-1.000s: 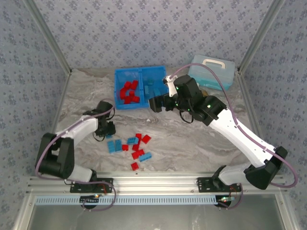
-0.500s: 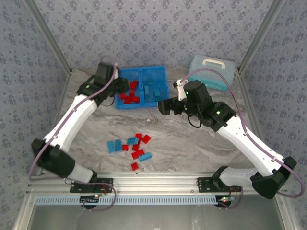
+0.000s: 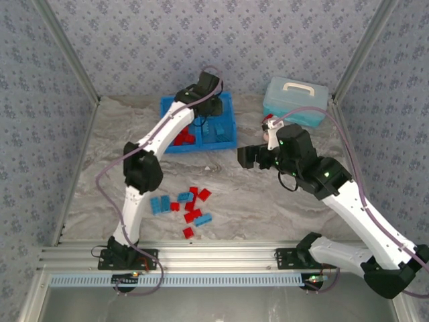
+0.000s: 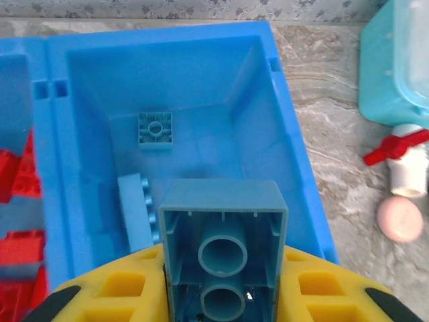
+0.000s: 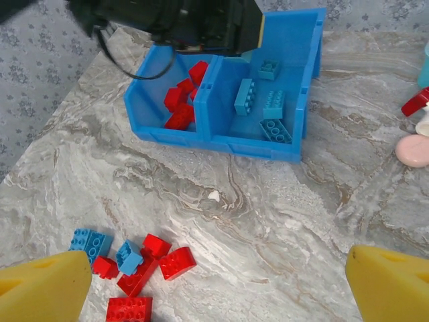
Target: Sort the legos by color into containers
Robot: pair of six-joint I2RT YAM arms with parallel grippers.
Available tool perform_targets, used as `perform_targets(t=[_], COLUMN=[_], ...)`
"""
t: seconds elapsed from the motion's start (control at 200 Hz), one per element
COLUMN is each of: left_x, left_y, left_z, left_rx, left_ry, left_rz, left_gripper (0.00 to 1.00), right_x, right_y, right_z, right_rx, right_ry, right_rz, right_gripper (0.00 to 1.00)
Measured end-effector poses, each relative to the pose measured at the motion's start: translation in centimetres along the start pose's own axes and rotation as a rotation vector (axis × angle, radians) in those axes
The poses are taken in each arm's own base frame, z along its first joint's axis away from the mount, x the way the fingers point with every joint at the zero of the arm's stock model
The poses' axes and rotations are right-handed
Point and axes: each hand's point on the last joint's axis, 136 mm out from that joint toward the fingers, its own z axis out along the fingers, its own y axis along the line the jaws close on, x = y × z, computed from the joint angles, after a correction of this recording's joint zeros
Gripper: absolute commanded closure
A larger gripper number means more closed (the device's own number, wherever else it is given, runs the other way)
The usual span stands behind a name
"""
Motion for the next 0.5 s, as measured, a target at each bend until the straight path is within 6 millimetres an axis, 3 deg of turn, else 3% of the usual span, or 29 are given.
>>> perform_targets(t=[0.12,0.265,0.5], left_x=[0.5,1.9,1.8], left_y=[0.2,1.1,0.8], left_z=[3.7,6.4,6.3], left_rx=[-0.027,-0.045,-0.014], left_ry=[0.015,0.054,0.067], left_rz=[0.002,-0.002,-0.009], left_gripper=[0.68,0.62,0.46], right_x=[0.3,0.8,0.9], right_y=[-0.5,-1.1,-1.4], right_z=[-0.3,-0.7,-1.3], right_rx=[0.019,0.038,0.047], right_ry=[0.001,0.011,0.001], right_rz=[0.008,0.014,0.024], right_gripper=[0.00,0.00,0.00])
